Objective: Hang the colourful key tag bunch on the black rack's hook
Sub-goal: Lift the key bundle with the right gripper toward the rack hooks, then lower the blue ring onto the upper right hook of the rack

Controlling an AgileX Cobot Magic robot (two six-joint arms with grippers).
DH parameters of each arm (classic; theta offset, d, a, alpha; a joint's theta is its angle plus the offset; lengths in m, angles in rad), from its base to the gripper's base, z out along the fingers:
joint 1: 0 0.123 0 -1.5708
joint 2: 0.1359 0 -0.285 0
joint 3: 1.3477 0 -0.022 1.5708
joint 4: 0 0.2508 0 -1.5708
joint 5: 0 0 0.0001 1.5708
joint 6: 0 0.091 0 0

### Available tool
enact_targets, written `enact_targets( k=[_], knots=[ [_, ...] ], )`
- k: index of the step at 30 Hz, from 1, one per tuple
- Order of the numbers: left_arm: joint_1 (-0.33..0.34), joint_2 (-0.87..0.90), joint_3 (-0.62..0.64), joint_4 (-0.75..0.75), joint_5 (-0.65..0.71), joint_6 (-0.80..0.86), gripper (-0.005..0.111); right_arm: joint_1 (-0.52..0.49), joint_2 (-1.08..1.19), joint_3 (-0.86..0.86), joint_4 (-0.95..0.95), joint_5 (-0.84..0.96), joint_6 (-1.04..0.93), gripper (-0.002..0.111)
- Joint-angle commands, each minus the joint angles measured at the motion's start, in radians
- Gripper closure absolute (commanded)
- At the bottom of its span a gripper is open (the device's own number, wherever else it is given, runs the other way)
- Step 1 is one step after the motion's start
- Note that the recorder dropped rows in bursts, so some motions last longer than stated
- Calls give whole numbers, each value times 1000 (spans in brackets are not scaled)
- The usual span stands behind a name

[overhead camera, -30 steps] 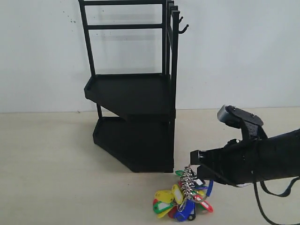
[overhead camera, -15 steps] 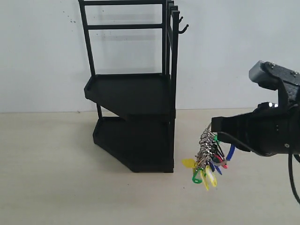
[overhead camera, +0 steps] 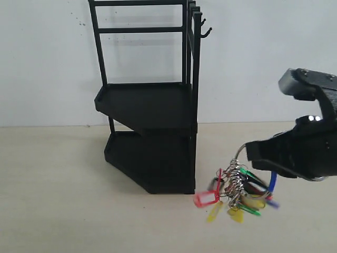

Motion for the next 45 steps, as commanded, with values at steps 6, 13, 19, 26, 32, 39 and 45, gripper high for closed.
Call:
enact_targets(
  k=[6, 13, 19, 26, 32, 39, 45],
  knots=[
    [-1, -2, -1, 5, -8, 3, 102, -15, -24, -60, -179, 73, 203, 108],
    [-1, -2, -1, 5, -8, 3, 102, -21, -37, -112, -252, 133, 261, 108],
    [-1, -2, -1, 5, -8, 3, 102, -24, -44, -149, -375, 151, 366, 108],
    [-1, -2, -1, 5, -8, 3, 102, -24, 48, -379, -387, 297, 354, 108],
    [-1, -2, -1, 5, -8, 3, 102, -24, 186, -603, -450, 400, 388, 108],
    [-1, -2, -1, 5, -8, 3, 102, -24, 299, -766, -476, 362, 386, 108],
    [-1, -2, -1, 5, -8, 3, 102, -24, 420, -951, -476, 434, 355, 108]
  ],
)
